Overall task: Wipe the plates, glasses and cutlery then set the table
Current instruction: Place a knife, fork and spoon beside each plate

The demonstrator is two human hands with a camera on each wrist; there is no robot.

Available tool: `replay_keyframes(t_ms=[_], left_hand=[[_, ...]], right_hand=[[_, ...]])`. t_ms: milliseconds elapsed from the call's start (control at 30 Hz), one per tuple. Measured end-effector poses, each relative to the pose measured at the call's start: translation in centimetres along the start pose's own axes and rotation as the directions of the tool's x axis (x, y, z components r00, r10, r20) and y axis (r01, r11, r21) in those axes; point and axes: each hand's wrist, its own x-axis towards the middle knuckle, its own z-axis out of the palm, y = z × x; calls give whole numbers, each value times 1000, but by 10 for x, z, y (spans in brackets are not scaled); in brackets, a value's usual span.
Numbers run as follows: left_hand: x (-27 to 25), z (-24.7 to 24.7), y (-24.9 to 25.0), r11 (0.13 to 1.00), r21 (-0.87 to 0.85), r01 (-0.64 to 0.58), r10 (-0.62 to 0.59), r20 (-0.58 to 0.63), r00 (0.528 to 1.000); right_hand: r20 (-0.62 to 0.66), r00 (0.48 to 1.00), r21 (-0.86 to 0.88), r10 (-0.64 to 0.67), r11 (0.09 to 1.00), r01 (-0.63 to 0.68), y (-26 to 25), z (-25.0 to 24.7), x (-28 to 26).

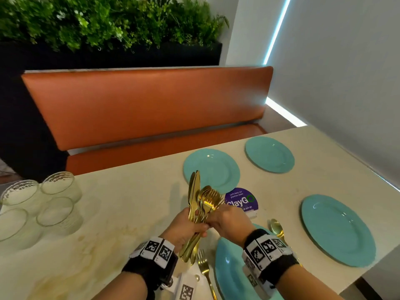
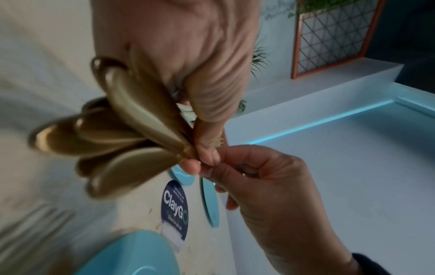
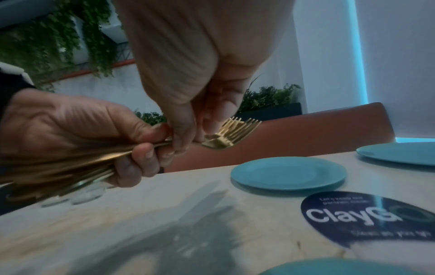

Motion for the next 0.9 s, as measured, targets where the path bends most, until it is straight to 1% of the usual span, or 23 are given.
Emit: replay_keyframes(t_ms=[33, 67, 100, 167, 200, 333, 433, 533, 600, 633, 667, 700, 767, 800, 833, 867, 900], left_hand=[[9, 4, 4, 1000, -25, 11, -11, -12, 1000], [17, 7, 7, 999, -38, 17, -18, -28, 999], [25, 10, 10, 999, -41, 17, -19, -41, 999], [38, 16, 18, 999, -37, 13, -15, -47, 999], [44, 17, 22, 999, -33, 12, -14, -43, 999], [60, 15, 27, 998, 2, 63, -62, -50, 997], [65, 8, 32, 995, 15, 94, -93, -40, 995], [68, -3, 41, 993, 81, 88, -88, -1, 996], [68, -9, 45, 989, 129, 77, -81, 24, 996], [68, -12, 46, 986, 152, 68, -71, 19, 997], [68, -15, 47, 984, 169, 52, -51, -9, 999], [68, -19, 47, 984, 171, 44, -34, -62, 998], [68, -30, 48, 996, 78, 50, -33, -211, 977], [69, -38, 50, 998, 31, 51, -40, -294, 955], [70, -48, 50, 998, 10, 58, -50, -380, 924], [70, -58, 52, 998, -9, 60, -57, -449, 892], [69, -69, 52, 997, -63, 49, -73, -489, 869]], right_hand=[[-16, 1000, -24, -26, 999, 26, 14, 2, 5], [12, 999, -13, -48, 999, 48, 24, 1, 11], [63, 996, 8, -64, 998, 64, 32, -3, 17], [186, 979, -13, -83, 996, 87, 50, -11, 28], [219, 972, -21, -89, 995, 96, 57, -14, 33], [323, 941, 72, -98, 994, 79, 72, -16, 56], [404, 907, 208, -116, 978, 32, 80, -17, 71], [435, 888, 350, -149, 937, -14, 81, -21, 84], [449, 879, 382, -158, 924, -29, 81, -19, 92], [458, 876, 387, -151, 921, -43, 80, -18, 96], [469, 872, 387, -136, 920, -65, 79, -17, 100], [471, 874, 386, -121, 919, -81, 78, -16, 103], [460, 884, 367, -79, 924, -109, 79, -14, 110], [456, 889, 360, -43, 922, -140, 79, -12, 114], [435, 901, 369, 4, 912, -182, 78, -11, 117], [417, 906, 383, 66, 892, -242, 78, -8, 122], [397, 909, 417, 129, 857, -304, 77, -7, 128]])
